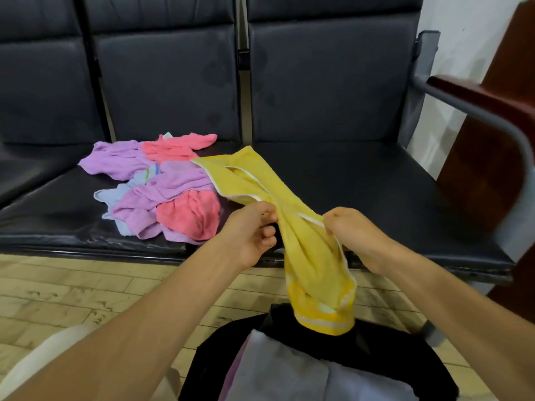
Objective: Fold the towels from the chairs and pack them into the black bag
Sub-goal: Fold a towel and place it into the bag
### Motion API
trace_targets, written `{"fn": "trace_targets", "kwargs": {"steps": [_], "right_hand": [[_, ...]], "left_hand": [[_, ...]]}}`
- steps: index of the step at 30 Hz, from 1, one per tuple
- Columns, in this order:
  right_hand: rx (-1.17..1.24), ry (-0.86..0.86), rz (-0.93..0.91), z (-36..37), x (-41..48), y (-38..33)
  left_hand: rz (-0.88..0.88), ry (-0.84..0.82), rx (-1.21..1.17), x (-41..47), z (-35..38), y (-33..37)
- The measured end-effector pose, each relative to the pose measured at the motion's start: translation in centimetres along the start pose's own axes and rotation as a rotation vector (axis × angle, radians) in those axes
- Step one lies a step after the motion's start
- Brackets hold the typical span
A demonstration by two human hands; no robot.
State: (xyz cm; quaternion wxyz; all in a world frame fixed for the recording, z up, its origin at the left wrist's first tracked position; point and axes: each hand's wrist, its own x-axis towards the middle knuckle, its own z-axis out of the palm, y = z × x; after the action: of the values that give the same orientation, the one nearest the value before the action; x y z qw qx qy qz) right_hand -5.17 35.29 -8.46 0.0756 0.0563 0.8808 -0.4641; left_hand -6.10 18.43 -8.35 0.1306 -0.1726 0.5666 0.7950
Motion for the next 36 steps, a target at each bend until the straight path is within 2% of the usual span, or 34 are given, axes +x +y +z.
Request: {"fn": "trace_targets", "kwargs": {"steps": [5,12,15,20,22,24,28,34,36], "right_hand": [[-0.040,-0.029,0.001,0.2,0.5,0.8],[-0.420,0.110,-0.262,0.8,0.4,1.4],[-0.290,0.109,-0.244,0.3,0.5,0.8],[0.319,0.058,0.057,-1.2,1.5,0.8],[0.426,0.053,0.069,-1.7,1.2,1.0],[0.363,0.081,0.041,-2.0,1.0,1.4],[0.086,0.156,0.005,-2.4,0.5,2.4],[0.131,0.094,0.107,-2.2,0.7,1.9],[0.072,0.009,0.124,-1.7,0.4,1.9]], "left_hand": [[0.133,0.077,0.306,-0.2,0.1,-0.1],[0.178,0.033,0.516,-0.4,-0.1,-0.6],[0.205,0.034,0.481,-0.7,-0.3,-0.8],[0.174,0.068,0.314,-1.0,-1.5,-1.0],[0.152,0.118,0.272,-1.1,-2.1,-0.8],[0.110,0.143,0.257,-1.4,-2.9,-0.7],[0.012,0.110,0.197,-2.2,-4.8,-1.5],[-0.074,0.071,0.132,-2.3,-6.4,-2.0],[-0.065,0.086,0.132,-2.5,-6.6,-2.1]]}}
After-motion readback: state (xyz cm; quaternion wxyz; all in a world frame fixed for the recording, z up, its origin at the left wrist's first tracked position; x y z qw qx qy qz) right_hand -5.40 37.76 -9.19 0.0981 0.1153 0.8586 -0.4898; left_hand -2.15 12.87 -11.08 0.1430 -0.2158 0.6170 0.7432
